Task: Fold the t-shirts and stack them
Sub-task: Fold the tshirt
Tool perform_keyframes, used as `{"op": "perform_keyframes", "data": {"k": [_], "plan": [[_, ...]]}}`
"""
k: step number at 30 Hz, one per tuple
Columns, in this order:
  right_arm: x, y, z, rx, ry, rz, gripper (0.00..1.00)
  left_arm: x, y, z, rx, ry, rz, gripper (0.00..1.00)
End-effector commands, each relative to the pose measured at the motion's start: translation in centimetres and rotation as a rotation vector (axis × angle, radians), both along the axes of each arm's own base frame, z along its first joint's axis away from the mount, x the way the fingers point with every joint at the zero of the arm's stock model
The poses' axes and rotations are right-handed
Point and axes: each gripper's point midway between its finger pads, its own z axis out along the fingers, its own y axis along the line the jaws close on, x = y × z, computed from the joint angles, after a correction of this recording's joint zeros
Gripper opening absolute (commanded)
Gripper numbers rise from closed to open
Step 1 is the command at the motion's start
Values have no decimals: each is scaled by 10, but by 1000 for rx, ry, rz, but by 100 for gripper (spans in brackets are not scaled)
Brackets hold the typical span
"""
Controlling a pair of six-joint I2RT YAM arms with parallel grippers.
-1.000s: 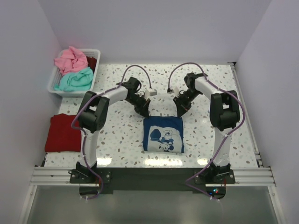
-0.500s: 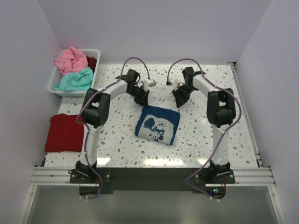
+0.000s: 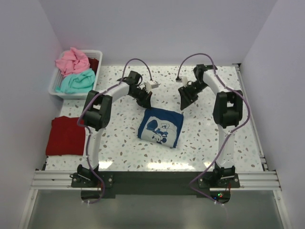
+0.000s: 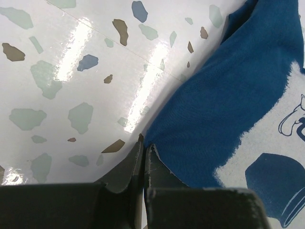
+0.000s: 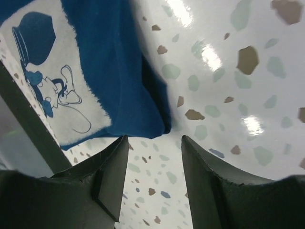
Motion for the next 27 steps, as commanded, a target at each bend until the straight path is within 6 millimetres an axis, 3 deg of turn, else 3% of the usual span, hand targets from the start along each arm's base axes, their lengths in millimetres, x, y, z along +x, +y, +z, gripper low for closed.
{"op": "perform_keyframes", "data": {"k": [1,5,11,14,16,18,23,27], "plan": [[-34,12,-4,6,140,13,53,9,10,-6,39,-27,36,0],[-41,10,-23,-28,154,22,53,11,9,-5,38,-27,37,0],[-44,15,-32,-39,156,34,51,6,10,-9,40,-13,37,0],[-41,15,-30,-40,146,33,37,5,11,-9,40,-17,33,0],[-38,13,-29,-50,129,35,19,5,11,-8,39,-20,33,0],[-29,9,-26,-74,83,30,0,7,12,-9,44,-23,41,0],[6,-5,-20,-131,-38,-17,0,19,21,-12,71,-49,90,0],[30,-14,-33,-197,-113,-49,0,35,29,-18,98,-61,133,0]]}}
